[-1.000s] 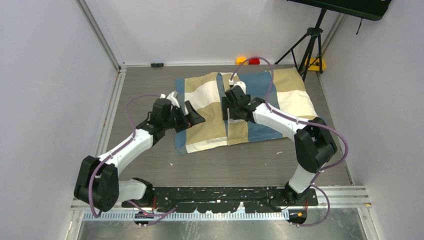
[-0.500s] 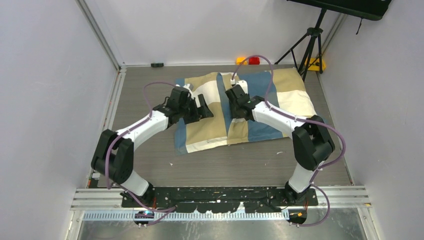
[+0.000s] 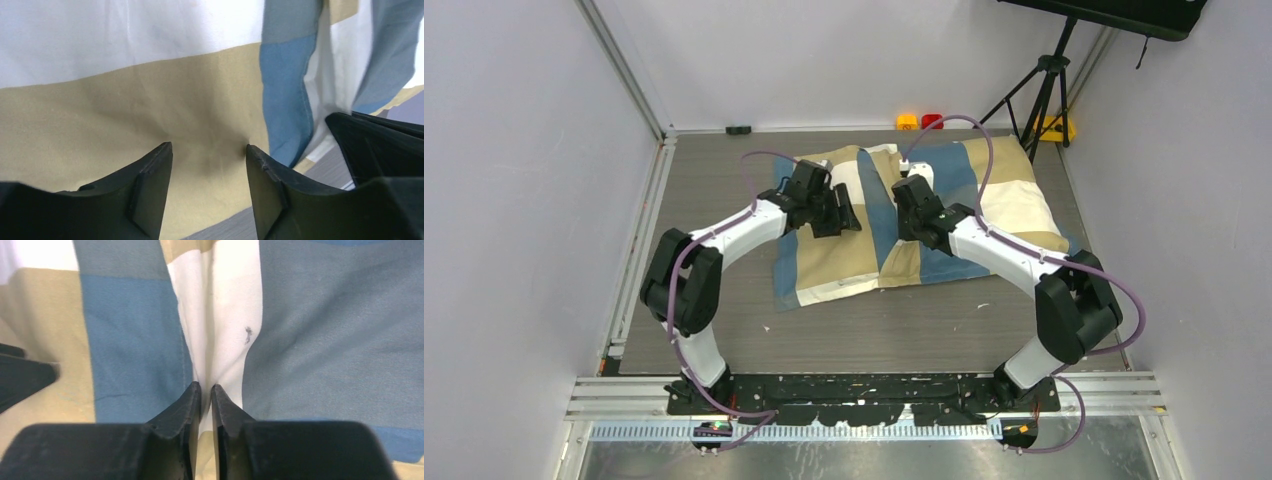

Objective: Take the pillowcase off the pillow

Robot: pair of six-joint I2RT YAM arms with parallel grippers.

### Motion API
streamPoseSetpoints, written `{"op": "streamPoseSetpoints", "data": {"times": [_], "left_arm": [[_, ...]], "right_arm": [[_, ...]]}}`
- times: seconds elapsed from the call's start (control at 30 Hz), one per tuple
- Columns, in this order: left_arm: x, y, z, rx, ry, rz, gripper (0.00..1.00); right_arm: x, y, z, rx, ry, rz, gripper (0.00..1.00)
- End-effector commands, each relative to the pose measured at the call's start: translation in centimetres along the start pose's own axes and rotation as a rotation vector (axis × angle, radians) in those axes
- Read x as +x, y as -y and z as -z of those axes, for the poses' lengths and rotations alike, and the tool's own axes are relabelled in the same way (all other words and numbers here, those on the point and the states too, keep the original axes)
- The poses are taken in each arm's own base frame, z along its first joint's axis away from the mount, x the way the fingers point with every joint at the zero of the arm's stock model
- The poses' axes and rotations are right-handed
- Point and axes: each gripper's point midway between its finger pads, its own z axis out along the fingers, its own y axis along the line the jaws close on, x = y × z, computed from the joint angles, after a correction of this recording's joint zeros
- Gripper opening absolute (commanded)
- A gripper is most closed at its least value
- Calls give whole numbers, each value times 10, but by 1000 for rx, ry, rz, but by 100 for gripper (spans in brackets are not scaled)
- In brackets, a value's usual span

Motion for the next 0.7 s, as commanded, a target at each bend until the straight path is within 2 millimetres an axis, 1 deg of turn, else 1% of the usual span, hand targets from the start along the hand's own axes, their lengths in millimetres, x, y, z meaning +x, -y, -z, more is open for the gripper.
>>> {"op": "streamPoseSetpoints", "data": {"times": [0.0, 0.03, 0.07, 0.13, 0.17, 0.3, 0.33, 0.37, 0.47, 0.57, 0.63, 0.67], "left_arm": [[4, -1, -10, -13, -40, -3, 51], [6, -1, -11, -10, -47, 0, 44], [7, -1, -12, -4, -50, 0, 33], [7, -1, -8, -7, -51, -12, 6], [6, -5, -3, -29, -41, -25, 0], [3, -26, 30, -98, -24, -50, 0], [1, -32, 43, -86, -17, -31, 0], [6, -43, 50, -82, -27, -5, 0], [15, -68, 75, -73, -26, 60, 0], [27, -93, 95, -114, -11, 91, 0], [37, -103, 102, -130, -15, 101, 0], [41, -104, 104, -131, -23, 99, 1]], "right_arm": [[-20, -10, 10, -70, 78, -41, 12], [-19, -10, 10, -68, 76, -40, 7], [-18, -9, 9, -62, 74, -40, 5], [-18, -4, 8, -36, 75, -44, 0], [-17, 1, 8, -10, 76, -49, 0], [-14, 26, 12, 66, 72, -83, 0], [-12, 32, 13, 74, 69, -90, 0], [-13, 40, 16, 84, 74, -106, 0], [-10, 51, 21, 94, 70, -122, 0], [-3, 52, 23, 77, 52, -124, 0], [-1, 43, 23, 33, 35, -126, 0], [1, 37, 23, -3, 24, -127, 0]]}}
